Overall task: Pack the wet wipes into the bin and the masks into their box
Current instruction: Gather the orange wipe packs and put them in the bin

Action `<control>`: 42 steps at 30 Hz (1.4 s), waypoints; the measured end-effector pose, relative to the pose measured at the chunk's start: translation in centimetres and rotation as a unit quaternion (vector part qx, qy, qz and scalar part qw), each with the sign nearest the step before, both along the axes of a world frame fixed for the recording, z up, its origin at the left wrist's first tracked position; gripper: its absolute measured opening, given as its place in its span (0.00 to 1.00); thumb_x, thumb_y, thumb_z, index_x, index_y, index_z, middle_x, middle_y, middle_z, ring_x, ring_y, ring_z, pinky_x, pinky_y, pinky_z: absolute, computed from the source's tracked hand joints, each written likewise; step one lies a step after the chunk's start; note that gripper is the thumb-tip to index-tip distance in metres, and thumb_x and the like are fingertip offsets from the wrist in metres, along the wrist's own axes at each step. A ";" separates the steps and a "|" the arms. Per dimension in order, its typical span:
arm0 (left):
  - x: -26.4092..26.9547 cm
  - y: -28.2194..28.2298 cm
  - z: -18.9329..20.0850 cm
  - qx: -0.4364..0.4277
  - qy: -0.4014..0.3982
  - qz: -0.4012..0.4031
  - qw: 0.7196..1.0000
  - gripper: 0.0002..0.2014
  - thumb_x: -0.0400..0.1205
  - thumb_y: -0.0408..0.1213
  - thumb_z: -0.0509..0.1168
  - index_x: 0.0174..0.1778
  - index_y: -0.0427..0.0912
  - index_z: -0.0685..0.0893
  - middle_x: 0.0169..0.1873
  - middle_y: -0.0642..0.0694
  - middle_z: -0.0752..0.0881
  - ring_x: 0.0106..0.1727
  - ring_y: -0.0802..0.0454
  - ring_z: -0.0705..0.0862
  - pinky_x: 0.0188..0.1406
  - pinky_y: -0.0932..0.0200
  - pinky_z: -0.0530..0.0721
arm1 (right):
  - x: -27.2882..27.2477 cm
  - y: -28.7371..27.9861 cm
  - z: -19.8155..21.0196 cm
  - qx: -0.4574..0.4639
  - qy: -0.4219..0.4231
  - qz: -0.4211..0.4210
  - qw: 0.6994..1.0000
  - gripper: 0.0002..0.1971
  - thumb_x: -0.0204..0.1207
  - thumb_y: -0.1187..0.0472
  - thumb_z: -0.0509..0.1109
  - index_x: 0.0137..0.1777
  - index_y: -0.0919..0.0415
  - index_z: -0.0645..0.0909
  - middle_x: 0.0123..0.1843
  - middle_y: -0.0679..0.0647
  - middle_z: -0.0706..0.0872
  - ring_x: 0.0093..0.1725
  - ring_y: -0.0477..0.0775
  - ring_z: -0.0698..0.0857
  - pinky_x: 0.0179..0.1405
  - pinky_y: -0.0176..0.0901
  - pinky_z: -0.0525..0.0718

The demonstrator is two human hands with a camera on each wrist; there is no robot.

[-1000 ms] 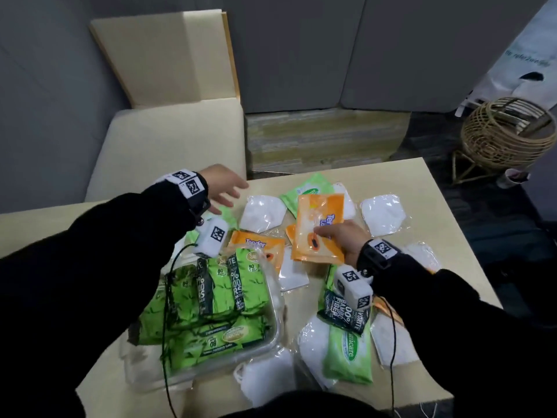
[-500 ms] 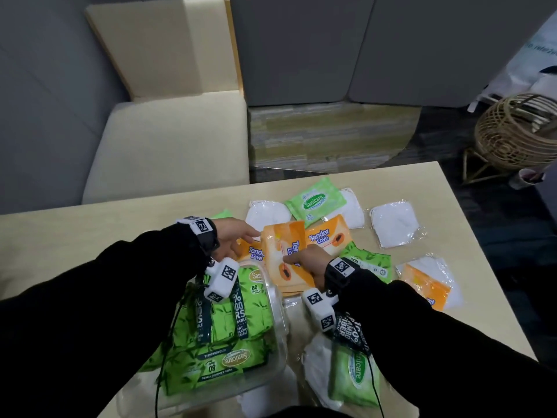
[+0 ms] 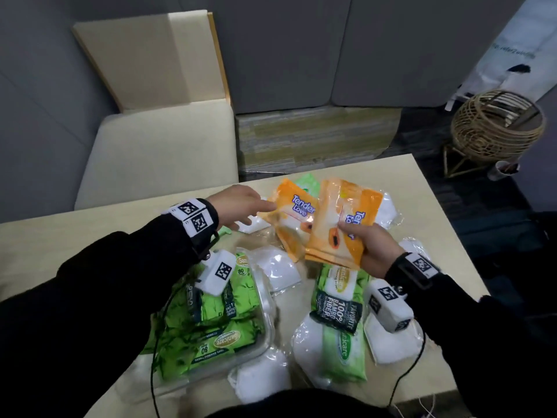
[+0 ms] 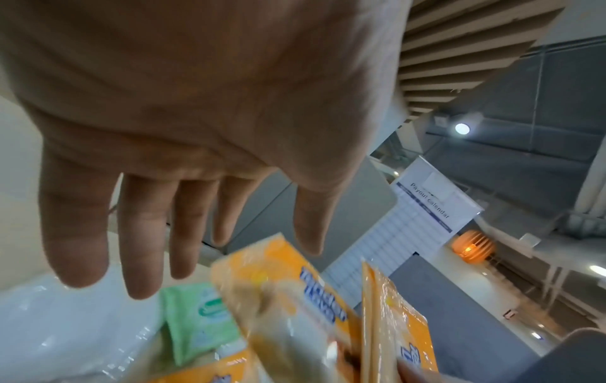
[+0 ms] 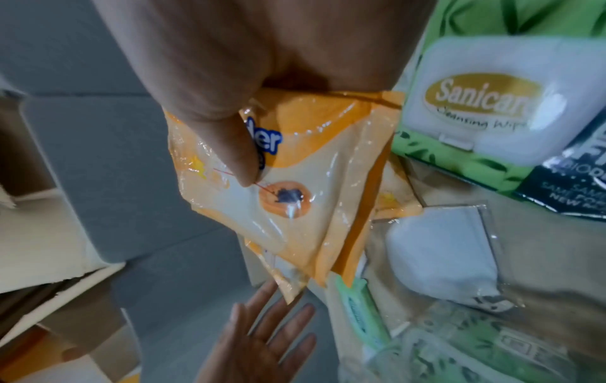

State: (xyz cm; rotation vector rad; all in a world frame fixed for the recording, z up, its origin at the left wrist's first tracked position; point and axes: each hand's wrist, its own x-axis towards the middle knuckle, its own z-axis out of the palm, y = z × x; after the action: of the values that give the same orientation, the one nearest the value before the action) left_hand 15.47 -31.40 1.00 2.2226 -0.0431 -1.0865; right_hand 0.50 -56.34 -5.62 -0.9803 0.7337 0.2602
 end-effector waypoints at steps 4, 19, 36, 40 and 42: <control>-3.0 -4.2 -1.8 -0.062 -0.010 0.045 0.997 0.39 0.78 0.57 0.76 0.83 0.56 0.67 0.64 0.45 0.83 0.58 0.47 0.86 0.59 0.47 0.88 | -2.6 -1.9 0.8 0.025 0.008 -0.035 0.999 0.15 0.83 0.69 0.67 0.67 0.73 0.84 0.56 0.69 0.93 0.46 0.65 0.95 0.43 0.57 0.94; -2.5 -12.5 -11.6 0.219 -0.131 -0.204 0.945 0.20 0.89 0.36 0.61 0.77 0.35 0.73 0.73 0.36 0.80 0.73 0.37 0.81 0.66 0.49 0.79 | -10.8 -4.2 -5.8 -0.153 0.166 -0.017 0.974 0.19 0.74 0.64 0.81 0.62 0.73 0.85 0.52 0.71 0.93 0.45 0.68 0.93 0.46 0.60 0.92; -14.9 -21.9 -11.2 -0.017 -0.083 -0.265 0.960 0.18 0.85 0.35 0.66 0.71 0.43 0.86 0.71 0.43 0.86 0.71 0.43 0.83 0.71 0.54 0.80 | -16.9 -11.9 -12.6 -0.099 0.267 -0.211 0.935 0.41 0.39 0.56 0.90 0.60 0.64 0.89 0.65 0.68 0.89 0.63 0.72 0.88 0.67 0.76 0.83; -17.3 -21.7 -12.9 0.025 -0.012 -0.236 0.971 0.26 0.86 0.32 0.62 0.83 0.42 0.74 0.77 0.38 0.79 0.73 0.37 0.81 0.69 0.49 0.82 | -16.8 -10.9 -11.6 -0.085 0.249 -0.199 0.944 0.40 0.43 0.57 0.86 0.61 0.66 0.88 0.60 0.70 0.91 0.58 0.73 0.90 0.63 0.76 0.86; -17.8 -21.6 -12.7 0.008 0.008 -0.201 0.979 0.27 0.84 0.32 0.62 0.82 0.45 0.74 0.71 0.38 0.83 0.67 0.37 0.84 0.63 0.49 0.85 | -17.4 -10.9 -10.9 -0.093 0.221 -0.219 0.946 0.39 0.44 0.55 0.86 0.61 0.65 0.88 0.58 0.68 0.92 0.57 0.72 0.91 0.63 0.75 0.87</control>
State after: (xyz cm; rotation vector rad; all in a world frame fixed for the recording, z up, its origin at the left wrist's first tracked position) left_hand -2.31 -52.95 -11.68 2.2751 -0.4981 -1.3187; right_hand -16.89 -67.23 -16.50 -0.9166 1.3846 0.0154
